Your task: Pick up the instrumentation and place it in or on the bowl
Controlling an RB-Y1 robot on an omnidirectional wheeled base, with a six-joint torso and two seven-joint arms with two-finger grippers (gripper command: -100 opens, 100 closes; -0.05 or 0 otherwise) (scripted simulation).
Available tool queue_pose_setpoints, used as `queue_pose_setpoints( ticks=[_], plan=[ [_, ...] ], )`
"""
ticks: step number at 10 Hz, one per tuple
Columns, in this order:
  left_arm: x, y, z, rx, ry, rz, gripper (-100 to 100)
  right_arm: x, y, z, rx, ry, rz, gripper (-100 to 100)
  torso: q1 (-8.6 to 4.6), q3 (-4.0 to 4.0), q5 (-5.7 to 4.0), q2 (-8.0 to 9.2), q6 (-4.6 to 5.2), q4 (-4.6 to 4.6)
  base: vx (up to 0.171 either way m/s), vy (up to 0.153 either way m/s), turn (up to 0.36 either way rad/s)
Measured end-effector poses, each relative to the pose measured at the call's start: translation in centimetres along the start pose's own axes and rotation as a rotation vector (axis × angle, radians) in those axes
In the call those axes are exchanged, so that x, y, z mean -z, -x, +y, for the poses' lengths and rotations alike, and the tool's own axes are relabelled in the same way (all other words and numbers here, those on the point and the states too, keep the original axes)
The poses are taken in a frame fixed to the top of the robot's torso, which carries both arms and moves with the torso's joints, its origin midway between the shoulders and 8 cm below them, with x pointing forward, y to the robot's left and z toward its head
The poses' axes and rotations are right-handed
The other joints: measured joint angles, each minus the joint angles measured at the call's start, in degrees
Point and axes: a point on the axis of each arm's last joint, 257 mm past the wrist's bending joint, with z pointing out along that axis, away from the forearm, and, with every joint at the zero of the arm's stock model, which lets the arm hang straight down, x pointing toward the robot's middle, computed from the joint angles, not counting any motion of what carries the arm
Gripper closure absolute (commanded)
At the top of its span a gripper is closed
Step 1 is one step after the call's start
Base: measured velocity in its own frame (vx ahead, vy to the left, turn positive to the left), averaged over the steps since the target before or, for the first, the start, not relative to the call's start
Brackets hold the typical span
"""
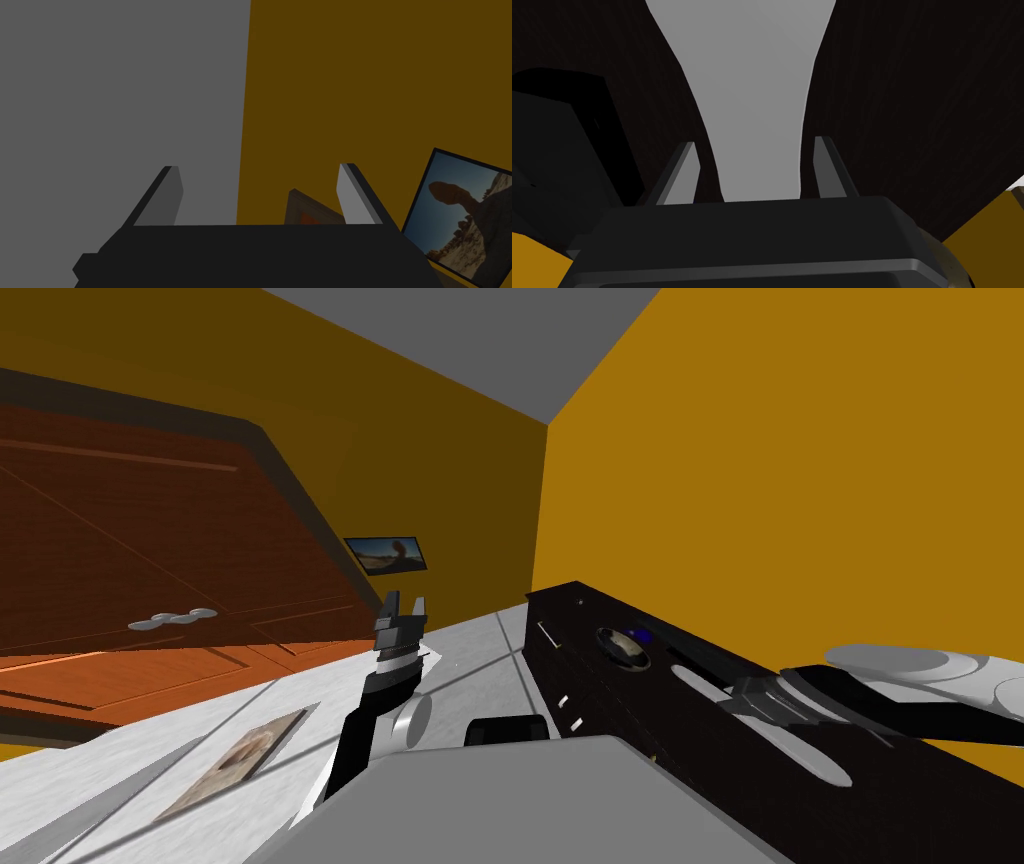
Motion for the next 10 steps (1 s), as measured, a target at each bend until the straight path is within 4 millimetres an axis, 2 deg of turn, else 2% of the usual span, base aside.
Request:
queue_pose_setpoints(
  ticks=[1, 4, 6, 9, 10],
  plan=[
    [0.0, 0.0, 0.0, 0.000, 0.000, 0.000, 0, 0.6, 1.0, -0.8, 0.006, -0.018, -0.013, 100, -0.06, 0.00, -0.08, 0.00, 0.03, -0.02, -0.070, 0.080, 0.047],
    [0.0, 0.0, 0.0, 0.000, 0.000, 0.000, 0, 4.4, 4.7, -2.8, 0.011, -0.062, -0.074, 100, -0.09, 0.01, 0.01, -0.01, -0.02, 0.01, -0.041, 0.043, 0.055],
    [0.0, 0.0, 0.0, 0.000, 0.000, 0.000, 0, 6.2, 7.7, -3.1, 0.016, -0.073, -0.114, 100, -0.12, -0.06, -0.03, -0.11, -0.11, -0.02, -0.025, 0.027, 0.074],
    [0.0, 0.0, 0.0, 0.000, 0.000, 0.000, 0, 7.7, 9.0, -2.9, 0.008, -0.070, -0.139, 100, -0.36, -0.08, -0.16, -0.12, 0.06, -0.05, -0.004, 0.003, 0.023],
    [0.0, 0.0, 0.0, 0.000, 0.000, 0.000, 0, 8.4, 10.0, -2.7, 0.006, -0.070, -0.156, 100, -0.32, -0.09, -0.14, -0.15, -0.02, -0.05, -0.008, 0.012, 0.091]
  ],
)
